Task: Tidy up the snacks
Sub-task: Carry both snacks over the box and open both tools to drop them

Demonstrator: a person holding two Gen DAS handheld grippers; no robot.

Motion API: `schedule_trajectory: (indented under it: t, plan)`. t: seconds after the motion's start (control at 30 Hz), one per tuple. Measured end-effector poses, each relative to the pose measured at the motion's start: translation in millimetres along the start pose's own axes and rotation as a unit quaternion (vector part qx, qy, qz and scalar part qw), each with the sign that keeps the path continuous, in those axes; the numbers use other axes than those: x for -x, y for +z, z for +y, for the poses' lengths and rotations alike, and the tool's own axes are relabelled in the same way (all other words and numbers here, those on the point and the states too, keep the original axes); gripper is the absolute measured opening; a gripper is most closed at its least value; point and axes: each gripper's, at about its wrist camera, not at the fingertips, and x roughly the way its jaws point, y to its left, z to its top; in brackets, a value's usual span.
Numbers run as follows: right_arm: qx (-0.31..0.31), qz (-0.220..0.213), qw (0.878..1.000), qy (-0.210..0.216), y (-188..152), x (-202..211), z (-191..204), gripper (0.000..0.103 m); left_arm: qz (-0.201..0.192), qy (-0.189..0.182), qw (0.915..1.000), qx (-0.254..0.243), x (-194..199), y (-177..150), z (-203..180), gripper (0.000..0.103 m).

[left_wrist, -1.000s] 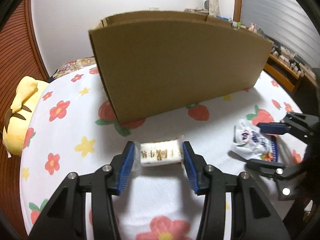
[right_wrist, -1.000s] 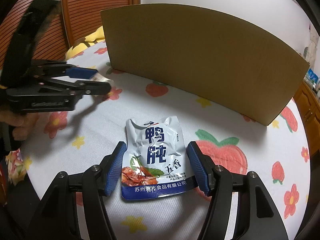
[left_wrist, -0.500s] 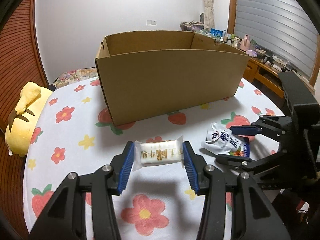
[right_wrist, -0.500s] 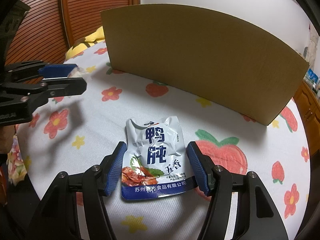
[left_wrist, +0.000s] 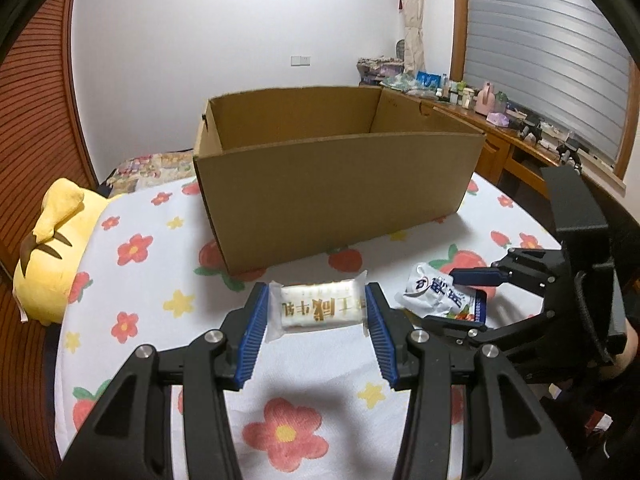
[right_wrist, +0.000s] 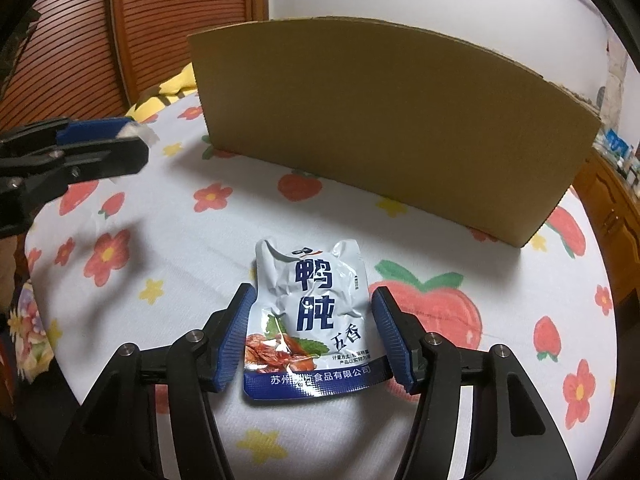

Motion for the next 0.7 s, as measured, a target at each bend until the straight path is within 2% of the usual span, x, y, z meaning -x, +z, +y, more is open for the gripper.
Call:
schedule_trajectory:
  t: [0.27,0.7]
  plan:
    - [-0.006,-0.023,1.000,0.001,4,16,-6,0.062,-0.027,0.000,0.9996,-0.004,15,20,-3,0.047]
    - [0.008,-0.117,0.993,-0.017,65,85,-31,0.062,-0.070,-0.005,0.9972,-0.025,16,73,-12,0.047]
